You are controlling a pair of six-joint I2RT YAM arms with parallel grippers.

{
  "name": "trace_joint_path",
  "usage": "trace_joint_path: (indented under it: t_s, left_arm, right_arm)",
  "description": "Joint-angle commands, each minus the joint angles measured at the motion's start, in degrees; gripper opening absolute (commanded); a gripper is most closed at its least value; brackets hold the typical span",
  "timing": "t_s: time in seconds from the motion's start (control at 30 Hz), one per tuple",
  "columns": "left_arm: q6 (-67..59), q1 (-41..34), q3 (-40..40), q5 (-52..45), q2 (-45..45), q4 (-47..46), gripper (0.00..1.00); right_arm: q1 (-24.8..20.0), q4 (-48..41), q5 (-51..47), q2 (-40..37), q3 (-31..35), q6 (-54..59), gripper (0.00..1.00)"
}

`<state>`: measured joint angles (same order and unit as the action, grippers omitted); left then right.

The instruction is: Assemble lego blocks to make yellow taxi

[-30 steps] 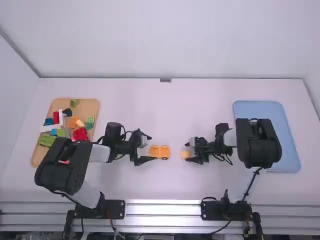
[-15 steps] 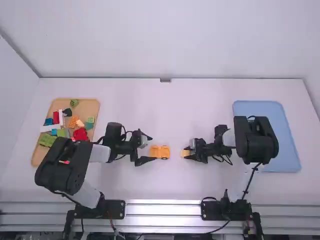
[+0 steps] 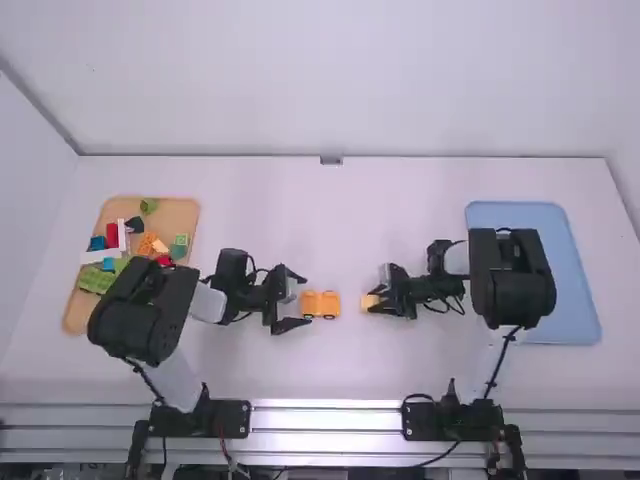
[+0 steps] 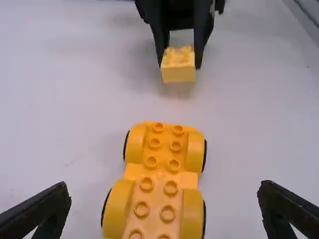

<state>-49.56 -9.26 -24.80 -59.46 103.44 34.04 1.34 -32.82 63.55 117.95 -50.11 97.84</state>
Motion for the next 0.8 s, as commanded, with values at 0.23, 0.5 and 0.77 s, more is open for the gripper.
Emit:
trace_joint_path:
  t_s: [0.23, 0.5, 0.77]
  left_arm:
    - [-5.1, -2.1, -5.2, 0.0, 6.0, -4.1, 0.99]
    - [-9.1, -4.2, -13.4, 3.4, 10.9, -16.3, 0.91]
    - [-12.9, -4.2, -12.0, 5.8, 11.0, -15.7, 0.58]
  right_arm:
    - [2.6, -6.9, 1.0, -1.5, -5.1, 6.1, 0.25]
    - [2.5, -6.9, 3.1, -1.5, -5.2, 6.1, 0.25]
    - [4.7, -2.9, 4.0, -1.6, -6.0, 2.8, 0.25]
